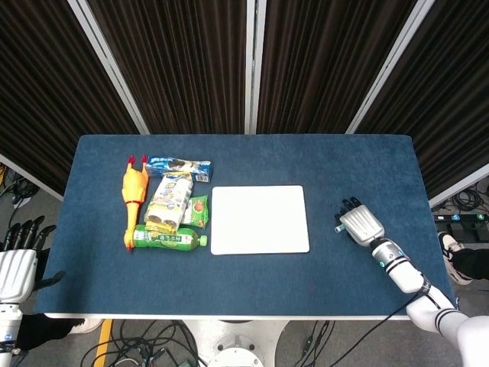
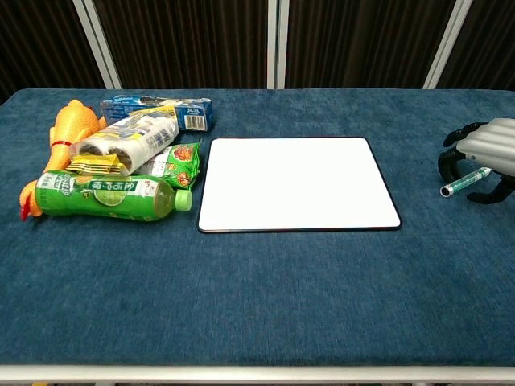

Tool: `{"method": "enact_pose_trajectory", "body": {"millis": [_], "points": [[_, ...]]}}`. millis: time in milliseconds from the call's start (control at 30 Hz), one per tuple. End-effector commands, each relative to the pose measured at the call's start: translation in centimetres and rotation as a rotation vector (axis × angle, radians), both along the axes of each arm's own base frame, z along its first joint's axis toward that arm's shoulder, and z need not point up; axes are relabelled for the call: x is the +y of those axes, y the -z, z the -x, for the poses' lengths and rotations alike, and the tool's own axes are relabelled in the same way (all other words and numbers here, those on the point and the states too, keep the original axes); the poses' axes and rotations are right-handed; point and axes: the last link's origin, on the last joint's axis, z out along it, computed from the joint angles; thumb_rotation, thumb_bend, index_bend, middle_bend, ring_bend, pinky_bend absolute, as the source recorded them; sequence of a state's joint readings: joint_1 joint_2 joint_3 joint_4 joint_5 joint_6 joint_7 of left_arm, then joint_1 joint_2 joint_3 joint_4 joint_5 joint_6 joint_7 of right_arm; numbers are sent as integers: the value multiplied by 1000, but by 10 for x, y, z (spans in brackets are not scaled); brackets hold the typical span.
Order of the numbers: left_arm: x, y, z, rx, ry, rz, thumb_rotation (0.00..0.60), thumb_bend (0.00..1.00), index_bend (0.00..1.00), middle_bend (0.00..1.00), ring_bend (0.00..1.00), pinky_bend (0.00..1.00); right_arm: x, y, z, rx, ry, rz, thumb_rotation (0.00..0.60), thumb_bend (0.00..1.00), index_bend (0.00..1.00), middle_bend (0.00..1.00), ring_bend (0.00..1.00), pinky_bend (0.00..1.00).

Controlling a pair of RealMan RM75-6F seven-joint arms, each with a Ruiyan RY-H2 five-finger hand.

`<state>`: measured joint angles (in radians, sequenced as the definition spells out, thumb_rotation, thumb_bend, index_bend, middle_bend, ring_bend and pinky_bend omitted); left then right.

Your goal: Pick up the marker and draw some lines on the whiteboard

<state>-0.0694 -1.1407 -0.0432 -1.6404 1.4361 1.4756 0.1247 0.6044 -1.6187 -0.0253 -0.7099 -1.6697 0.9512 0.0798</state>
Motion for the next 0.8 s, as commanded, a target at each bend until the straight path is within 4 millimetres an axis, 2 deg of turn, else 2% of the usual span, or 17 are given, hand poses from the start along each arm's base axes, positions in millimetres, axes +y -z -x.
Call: {"method": "enact_pose_trajectory", "body": {"millis": [33, 400, 633, 700, 800], "points": [[0, 1, 1, -2, -2, 2, 600, 32, 163, 40, 28, 11, -1, 3, -2, -6, -14, -2, 600, 215, 451, 442, 162, 158], [2, 3, 4, -15, -16, 10, 600, 32, 164, 40, 28, 11, -7, 7, -2, -5, -25, 5, 600, 251, 513, 462, 218, 159], [3, 2, 6, -16, -17, 9, 600, 32, 164, 40, 28, 11, -8, 10, -8, -16, -61, 6, 600, 308, 620, 521, 279, 159], [3, 1, 6, -18, -17, 6, 600, 32, 164, 40, 28, 11, -8, 5, -16, -77, -84, 21, 600, 322, 642, 538, 298, 159], [2, 1, 6, -21, -17, 8, 600, 32, 164, 40, 28, 11, -7, -7, -39, -304, -78, 48, 600, 328, 651, 546, 308, 159]]}}
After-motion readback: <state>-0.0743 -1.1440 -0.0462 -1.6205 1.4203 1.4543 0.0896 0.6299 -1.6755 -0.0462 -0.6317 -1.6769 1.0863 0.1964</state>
